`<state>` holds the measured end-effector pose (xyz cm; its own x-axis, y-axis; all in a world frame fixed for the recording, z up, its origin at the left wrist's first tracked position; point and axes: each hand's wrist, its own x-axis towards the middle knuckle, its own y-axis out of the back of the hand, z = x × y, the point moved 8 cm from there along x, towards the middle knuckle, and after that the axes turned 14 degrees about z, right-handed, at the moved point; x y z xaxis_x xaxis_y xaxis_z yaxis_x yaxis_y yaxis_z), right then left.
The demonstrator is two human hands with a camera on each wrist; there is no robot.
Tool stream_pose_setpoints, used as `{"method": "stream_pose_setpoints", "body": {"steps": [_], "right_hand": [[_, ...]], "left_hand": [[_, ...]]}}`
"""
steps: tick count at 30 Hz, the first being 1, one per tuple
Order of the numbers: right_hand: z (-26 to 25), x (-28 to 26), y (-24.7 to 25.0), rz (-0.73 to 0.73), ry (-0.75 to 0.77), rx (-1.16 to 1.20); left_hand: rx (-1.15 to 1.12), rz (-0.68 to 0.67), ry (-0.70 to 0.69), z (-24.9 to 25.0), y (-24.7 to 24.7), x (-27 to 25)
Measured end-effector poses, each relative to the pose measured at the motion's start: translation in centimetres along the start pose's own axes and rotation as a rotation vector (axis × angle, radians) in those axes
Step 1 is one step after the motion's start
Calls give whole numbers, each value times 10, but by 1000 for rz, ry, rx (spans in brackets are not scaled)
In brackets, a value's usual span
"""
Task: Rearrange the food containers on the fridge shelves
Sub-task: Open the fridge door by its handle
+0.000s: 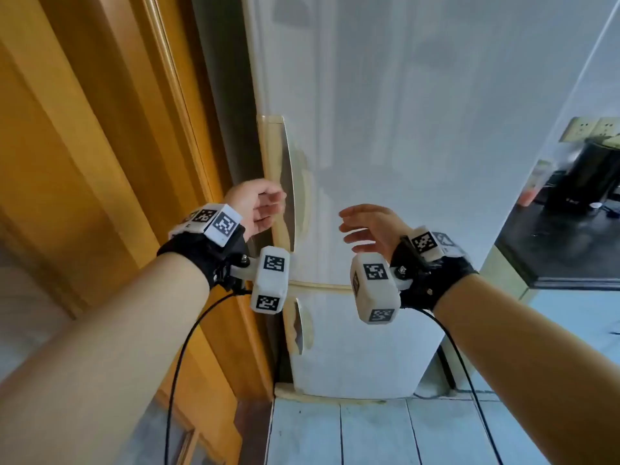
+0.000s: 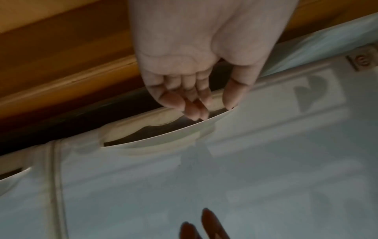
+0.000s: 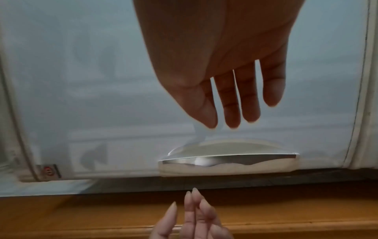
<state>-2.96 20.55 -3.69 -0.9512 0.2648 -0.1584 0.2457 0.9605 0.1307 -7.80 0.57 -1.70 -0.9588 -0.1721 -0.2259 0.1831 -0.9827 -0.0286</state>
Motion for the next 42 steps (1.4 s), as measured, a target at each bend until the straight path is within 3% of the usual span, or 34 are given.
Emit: {"method": "stream_pose_setpoints", "body": {"steps": [5,10,16,20,24,33,37,42], "right_hand": [[18,45,-29,58,-71,-23],[23,81,-59,135,-95,84],[30,106,-93,48,-88,90],[30,116,-108,9,-90,95],[27,118,-115,37,-52,40],[28,93,-117,19,-30,16],[30,69,-105,7,-56,8],[19,25,-78,122,28,-52]], "left_hand": [[127,77,-78,19,-6,64],[137,38,-176,35,-28,107],[199,83,-307,45,-36,134],[374,105,-425,52,-36,137],[447,120,-463,54,-33,136],[439,79,-403,50,-21,105],[488,131,-427,44,-10,75],[499,117,-425,33,-4,16]]}}
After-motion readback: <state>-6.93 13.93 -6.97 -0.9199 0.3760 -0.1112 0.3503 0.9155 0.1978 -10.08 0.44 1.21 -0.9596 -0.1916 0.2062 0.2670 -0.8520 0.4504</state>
